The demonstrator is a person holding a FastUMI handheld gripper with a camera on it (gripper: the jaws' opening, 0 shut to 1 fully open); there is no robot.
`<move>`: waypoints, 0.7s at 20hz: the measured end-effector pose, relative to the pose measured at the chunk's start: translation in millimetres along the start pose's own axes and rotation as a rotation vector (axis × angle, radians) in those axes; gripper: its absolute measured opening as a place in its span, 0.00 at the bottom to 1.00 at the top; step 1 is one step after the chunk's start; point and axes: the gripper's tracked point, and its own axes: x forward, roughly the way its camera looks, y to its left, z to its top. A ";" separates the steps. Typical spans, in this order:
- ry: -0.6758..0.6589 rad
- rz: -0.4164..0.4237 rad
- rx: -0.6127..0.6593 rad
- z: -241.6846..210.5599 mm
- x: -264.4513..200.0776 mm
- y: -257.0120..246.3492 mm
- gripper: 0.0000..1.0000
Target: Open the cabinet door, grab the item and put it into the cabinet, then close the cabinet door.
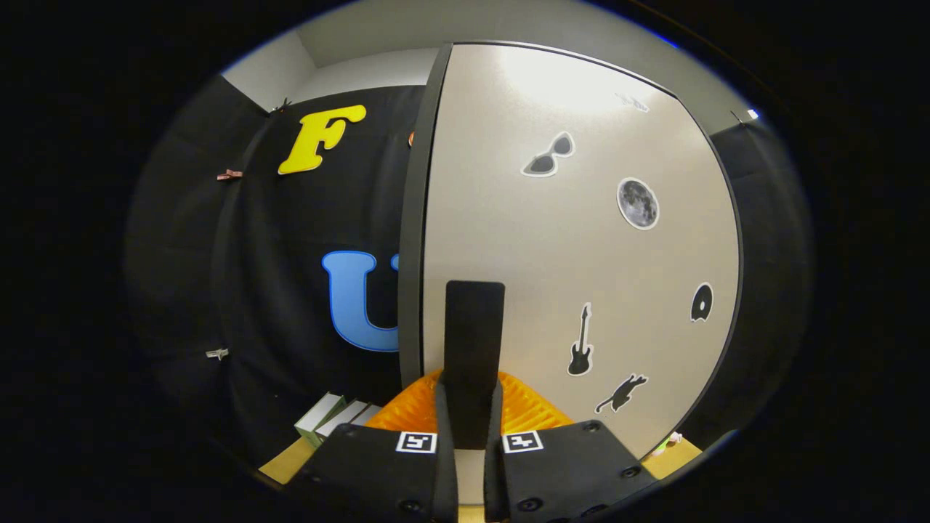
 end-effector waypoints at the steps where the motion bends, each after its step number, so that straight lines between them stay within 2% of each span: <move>1: -0.002 0.001 0.005 0.0 -1.3 0.3 0.18; 7: 0.003 0.034 0.043 1.5 -19.7 -2.0 0.18; 14: 0.004 0.056 0.018 2.3 -48.4 -13.6 0.18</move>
